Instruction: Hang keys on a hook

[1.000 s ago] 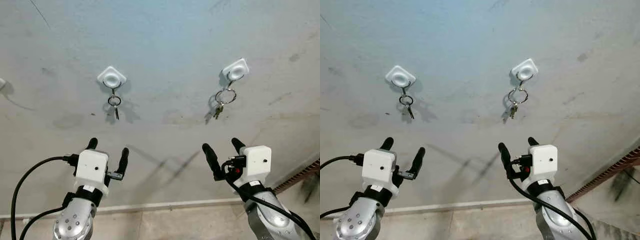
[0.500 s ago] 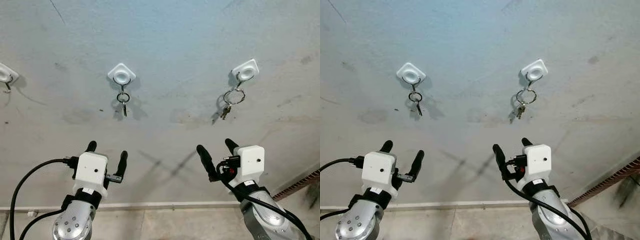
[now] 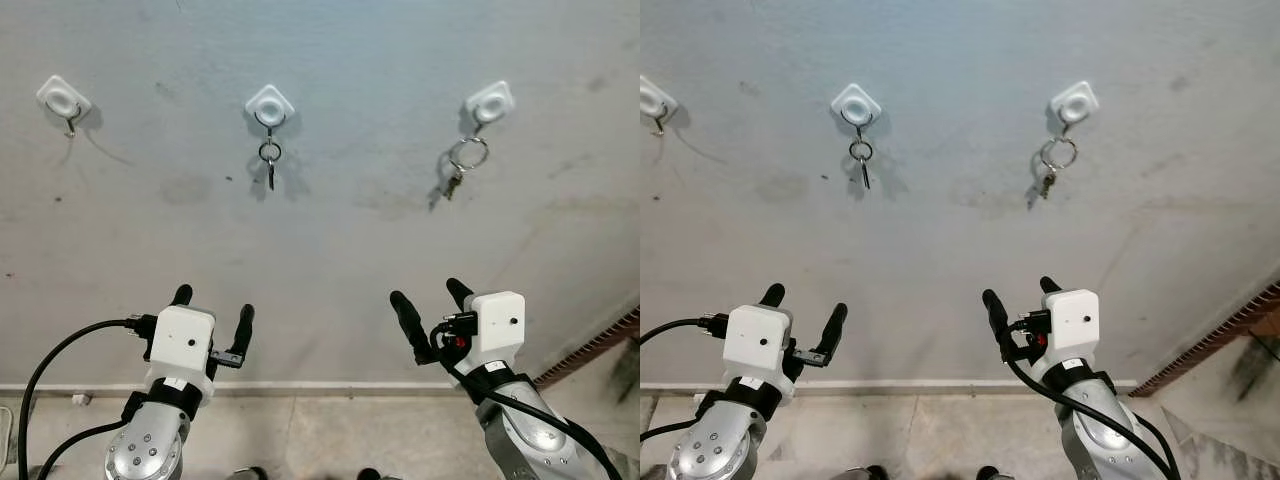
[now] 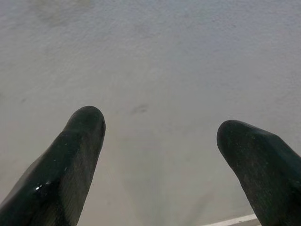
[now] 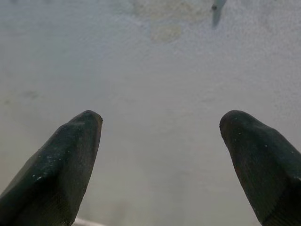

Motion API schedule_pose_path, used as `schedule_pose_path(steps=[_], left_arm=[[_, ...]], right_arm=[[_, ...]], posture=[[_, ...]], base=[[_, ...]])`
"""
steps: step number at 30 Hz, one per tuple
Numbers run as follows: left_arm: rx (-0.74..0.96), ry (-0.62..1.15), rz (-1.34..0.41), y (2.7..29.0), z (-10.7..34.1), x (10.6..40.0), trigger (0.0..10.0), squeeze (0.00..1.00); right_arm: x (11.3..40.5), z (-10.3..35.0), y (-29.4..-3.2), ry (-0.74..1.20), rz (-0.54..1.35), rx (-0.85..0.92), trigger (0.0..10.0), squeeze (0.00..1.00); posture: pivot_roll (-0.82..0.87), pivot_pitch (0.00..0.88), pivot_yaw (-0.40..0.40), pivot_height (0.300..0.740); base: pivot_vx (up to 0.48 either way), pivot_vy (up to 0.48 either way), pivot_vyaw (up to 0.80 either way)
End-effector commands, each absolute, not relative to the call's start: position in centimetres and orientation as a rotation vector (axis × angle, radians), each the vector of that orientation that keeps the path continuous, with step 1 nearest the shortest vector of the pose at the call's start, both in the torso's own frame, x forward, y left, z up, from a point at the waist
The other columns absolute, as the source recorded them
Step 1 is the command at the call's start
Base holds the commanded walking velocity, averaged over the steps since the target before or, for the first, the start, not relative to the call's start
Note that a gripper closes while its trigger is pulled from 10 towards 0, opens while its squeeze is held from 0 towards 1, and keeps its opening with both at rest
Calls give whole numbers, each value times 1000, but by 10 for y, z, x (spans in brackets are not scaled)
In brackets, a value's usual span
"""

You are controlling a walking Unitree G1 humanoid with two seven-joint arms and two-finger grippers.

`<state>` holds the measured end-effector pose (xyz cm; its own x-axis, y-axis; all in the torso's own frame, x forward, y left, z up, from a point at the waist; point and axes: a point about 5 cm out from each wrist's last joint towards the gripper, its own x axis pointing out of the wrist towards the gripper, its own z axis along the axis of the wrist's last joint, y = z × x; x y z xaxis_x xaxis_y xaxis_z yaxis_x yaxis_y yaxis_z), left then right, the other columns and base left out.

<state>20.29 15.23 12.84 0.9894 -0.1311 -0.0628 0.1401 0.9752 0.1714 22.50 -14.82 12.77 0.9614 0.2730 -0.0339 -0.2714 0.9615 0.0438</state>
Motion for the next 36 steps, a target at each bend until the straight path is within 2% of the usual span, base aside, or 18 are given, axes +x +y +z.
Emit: schedule_pose_path(steps=[1, 36], left_arm=[[179, 61, -139, 152, 128, 201, 10000, 0], [187, 61, -149, 150, 128, 201, 10000, 0]], right_arm=[[225, 125, -148, 56, 278, 45, 10000, 0], [227, 124, -145, 66, 300, 51, 10000, 0]], posture=[[82, 129, 12, 740], [84, 133, 8, 740]], base=[[-285, 0, 0], [-283, 0, 0]])
